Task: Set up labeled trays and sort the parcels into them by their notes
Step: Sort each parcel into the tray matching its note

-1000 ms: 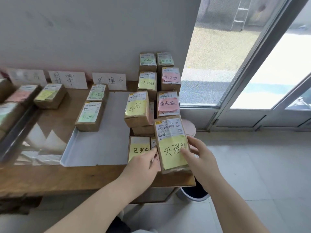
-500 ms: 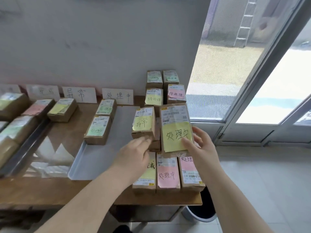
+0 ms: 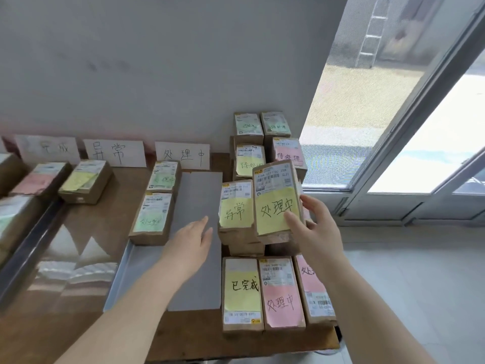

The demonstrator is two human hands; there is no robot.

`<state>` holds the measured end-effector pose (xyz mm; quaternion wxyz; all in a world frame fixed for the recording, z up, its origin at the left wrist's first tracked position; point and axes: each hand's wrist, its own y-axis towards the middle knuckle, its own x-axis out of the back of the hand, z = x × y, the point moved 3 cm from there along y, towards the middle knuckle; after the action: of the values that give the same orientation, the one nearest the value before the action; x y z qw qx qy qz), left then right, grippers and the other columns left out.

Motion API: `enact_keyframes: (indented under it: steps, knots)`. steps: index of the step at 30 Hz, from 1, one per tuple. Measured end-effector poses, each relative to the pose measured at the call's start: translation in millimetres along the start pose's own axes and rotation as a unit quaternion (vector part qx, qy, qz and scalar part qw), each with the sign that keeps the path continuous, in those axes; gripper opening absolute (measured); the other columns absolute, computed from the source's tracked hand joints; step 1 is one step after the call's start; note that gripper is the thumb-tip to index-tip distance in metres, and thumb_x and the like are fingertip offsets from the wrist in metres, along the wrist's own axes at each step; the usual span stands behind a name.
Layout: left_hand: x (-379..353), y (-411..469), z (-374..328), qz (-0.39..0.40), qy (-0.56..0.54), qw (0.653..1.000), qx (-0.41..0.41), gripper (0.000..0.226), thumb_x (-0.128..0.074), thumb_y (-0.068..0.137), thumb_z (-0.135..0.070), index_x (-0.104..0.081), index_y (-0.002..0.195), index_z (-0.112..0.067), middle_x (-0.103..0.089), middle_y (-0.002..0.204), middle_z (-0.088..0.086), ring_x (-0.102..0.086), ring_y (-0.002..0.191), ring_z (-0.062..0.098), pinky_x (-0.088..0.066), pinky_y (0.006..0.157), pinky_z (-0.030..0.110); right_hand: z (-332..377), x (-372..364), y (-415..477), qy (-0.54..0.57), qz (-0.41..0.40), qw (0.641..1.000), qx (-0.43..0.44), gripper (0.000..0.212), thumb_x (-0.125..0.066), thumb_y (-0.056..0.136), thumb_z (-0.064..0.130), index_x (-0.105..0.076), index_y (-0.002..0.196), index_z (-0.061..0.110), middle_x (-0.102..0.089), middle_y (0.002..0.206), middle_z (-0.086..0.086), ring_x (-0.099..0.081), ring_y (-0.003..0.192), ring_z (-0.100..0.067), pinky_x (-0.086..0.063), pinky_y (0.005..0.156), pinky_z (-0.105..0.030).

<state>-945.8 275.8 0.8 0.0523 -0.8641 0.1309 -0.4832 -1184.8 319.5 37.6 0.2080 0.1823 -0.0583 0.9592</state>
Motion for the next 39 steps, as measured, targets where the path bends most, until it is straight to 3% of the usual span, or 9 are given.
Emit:
enact_keyframes:
  steps: [7,10,14,18,28,31,36,39]
  knots:
    - [-20.3,42.6,3.5,0.074,-0.241,0.966,0.056,0.062,-0.027,0.099,-0.053,-0.018,0.153,-0.022,-0.027,0.156,-0.002,-0.025,0.143,0.020,-0.019,0.115,0.034,12.4,-17.0,9.1,-0.030,0.007,0.999,-0.014,0.044,-0.067,0.078,0.048,-0.048,0.118,0.049,-0.052,0.129,0.014,-0.051,0.120,-0.015,-0.046,0.100,-0.045]
    - [-31.9,56.8,12.8,0.124,-0.349,0.924,0.093,0.066,-0.035,0.095,-0.059,-0.025,0.150,-0.024,-0.037,0.151,-0.004,-0.042,0.132,0.019,-0.036,0.110,0.040,11.5,-20.7,10.6,-0.025,0.006,0.999,-0.026,0.040,-0.067,0.084,0.035,-0.050,0.120,0.043,-0.051,0.130,0.014,-0.057,0.113,-0.010,-0.050,0.096,-0.040]
    - [-39.8,61.5,17.7,0.170,-0.438,0.873,0.130,0.050,-0.048,0.095,-0.047,-0.042,0.139,-0.023,-0.054,0.136,-0.004,-0.055,0.117,0.017,-0.049,0.091,0.032,13.1,-24.6,9.7,-0.017,0.007,0.999,-0.040,0.044,-0.067,0.085,0.034,-0.051,0.126,0.038,-0.055,0.126,0.015,-0.062,0.103,-0.007,-0.054,0.087,-0.035]
    - [-37.0,61.6,14.2,0.173,-0.507,0.833,0.140,0.025,-0.051,0.097,-0.033,-0.056,0.119,-0.020,-0.069,0.113,0.000,-0.062,0.102,0.019,-0.050,0.091,0.034,10.9,-28.0,10.7,-0.030,0.003,0.999,-0.045,0.046,-0.067,0.083,0.041,-0.050,0.125,0.042,-0.056,0.126,0.016,-0.060,0.109,-0.012,-0.053,0.090,-0.042]
    - [-24.4,39.7,19.1,0.129,-0.526,0.828,0.147,0.027,-0.055,0.095,-0.031,-0.059,0.118,-0.016,-0.071,0.109,0.001,-0.064,0.092,0.014,-0.052,0.073,0.025,13.4,-23.0,-0.8,-0.010,-0.007,0.999,-0.035,0.047,-0.066,0.086,0.032,-0.050,0.130,0.030,-0.059,0.120,0.012,-0.064,0.095,-0.008,-0.055,0.077,-0.029]
    - [-21.0,27.1,17.2,0.117,-0.534,0.826,0.140,0.027,-0.056,0.095,-0.029,-0.059,0.118,-0.015,-0.071,0.109,0.002,-0.065,0.095,0.015,-0.053,0.078,0.026,14.0,-18.6,-6.6,0.008,0.001,1.000,-0.029,0.047,-0.066,0.087,0.031,-0.049,0.131,0.030,-0.059,0.118,0.014,-0.063,0.099,-0.008,-0.052,0.072,-0.021]
    - [-14.7,3.2,12.4,0.075,-0.553,0.820,0.126,0.031,-0.059,0.090,-0.034,-0.059,0.114,-0.016,-0.070,0.112,0.002,-0.064,0.100,0.017,-0.051,0.084,0.029,11.2,-7.5,-16.8,0.024,0.013,1.000,-0.013,0.046,-0.066,0.087,0.031,-0.049,0.130,0.032,-0.058,0.122,0.011,-0.060,0.108,-0.009,-0.055,0.084,-0.031]
    - [-13.2,-14.2,9.0,0.050,-0.568,0.813,0.115,0.045,-0.063,0.075,-0.042,-0.059,0.114,-0.018,-0.070,0.111,0.000,-0.062,0.106,0.018,-0.050,0.088,0.029,13.0,-3.6,-24.9,0.049,0.045,0.998,0.000,0.043,-0.064,0.089,0.025,-0.048,0.129,0.029,-0.060,0.112,0.017,-0.062,0.093,0.006,-0.054,0.069,-0.014]
